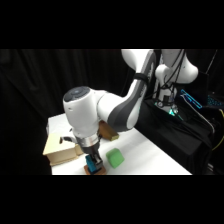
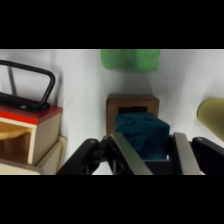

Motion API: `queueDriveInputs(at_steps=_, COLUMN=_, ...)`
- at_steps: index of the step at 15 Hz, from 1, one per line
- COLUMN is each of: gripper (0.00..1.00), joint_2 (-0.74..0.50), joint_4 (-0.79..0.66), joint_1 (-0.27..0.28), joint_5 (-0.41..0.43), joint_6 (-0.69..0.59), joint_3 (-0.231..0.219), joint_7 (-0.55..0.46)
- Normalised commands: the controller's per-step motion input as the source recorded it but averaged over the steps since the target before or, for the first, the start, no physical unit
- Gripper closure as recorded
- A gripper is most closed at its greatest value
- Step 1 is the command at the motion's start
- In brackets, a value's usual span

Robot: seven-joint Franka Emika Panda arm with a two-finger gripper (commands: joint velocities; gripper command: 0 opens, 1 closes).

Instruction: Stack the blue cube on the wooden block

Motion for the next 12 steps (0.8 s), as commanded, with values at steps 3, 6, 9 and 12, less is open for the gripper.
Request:
queueDriveInputs(at_steps=3, gripper=0.76, joint_2=0.20, joint_4=0.25, joint_1=0.082, joint_5=0.047, joint_6=0.05, joint_3=-0.078, joint_7=0.05)
queueDriveInputs(at_steps=6, gripper=0.76, joint_2=0.16, joint_4=0.22, joint_1=0.087, joint_5=0.052, joint_6=0.06, joint_3=-0.078, joint_7=0.05)
queueDriveInputs(at_steps=9, gripper=0.26, joint_2=0.08, joint_4=0.17, joint_1=0.088, joint_5=0.065, joint_6=0.03, joint_3=-0.074, joint_7=0.05)
queueDriveInputs(at_steps=12, gripper=0.12, joint_2=-0.09, joint_4=0.03, joint_1=0.096, joint_5=0.076, joint_6=-0.11, joint_3=-0.075, joint_7=0.07)
